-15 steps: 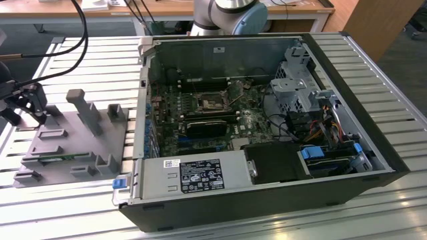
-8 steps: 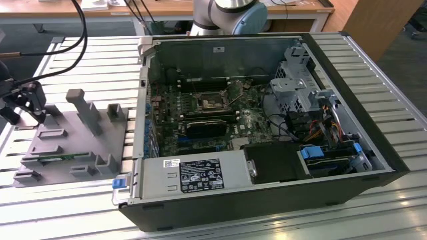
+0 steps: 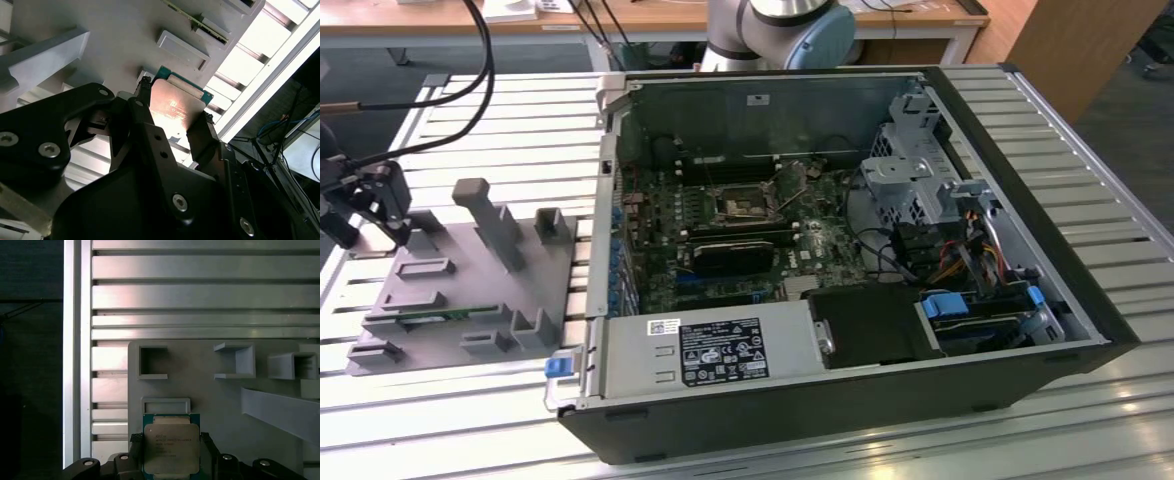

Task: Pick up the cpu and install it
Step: 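Pick up the cpu and move it towards the insertion slot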

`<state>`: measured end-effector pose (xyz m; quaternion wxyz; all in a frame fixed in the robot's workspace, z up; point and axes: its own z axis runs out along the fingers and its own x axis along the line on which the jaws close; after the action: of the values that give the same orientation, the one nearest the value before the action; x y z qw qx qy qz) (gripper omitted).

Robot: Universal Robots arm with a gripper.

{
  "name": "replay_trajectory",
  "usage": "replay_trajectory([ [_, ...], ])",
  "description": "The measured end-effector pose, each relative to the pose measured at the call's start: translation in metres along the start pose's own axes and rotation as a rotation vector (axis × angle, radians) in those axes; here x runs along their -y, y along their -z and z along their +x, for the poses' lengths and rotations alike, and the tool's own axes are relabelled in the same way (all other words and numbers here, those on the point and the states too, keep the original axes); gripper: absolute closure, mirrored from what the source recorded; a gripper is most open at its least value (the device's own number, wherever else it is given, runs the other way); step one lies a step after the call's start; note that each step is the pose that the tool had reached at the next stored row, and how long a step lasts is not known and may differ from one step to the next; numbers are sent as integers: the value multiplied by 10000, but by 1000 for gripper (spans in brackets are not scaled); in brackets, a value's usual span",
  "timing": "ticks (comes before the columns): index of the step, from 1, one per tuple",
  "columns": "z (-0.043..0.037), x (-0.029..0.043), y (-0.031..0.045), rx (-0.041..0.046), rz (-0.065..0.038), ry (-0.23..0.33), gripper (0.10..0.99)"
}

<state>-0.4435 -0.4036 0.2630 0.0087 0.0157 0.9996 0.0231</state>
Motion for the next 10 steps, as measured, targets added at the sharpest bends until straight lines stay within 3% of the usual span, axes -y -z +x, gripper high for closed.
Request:
replay_trajectory([
  [10,-1,-3,28,1,0,0,545],
])
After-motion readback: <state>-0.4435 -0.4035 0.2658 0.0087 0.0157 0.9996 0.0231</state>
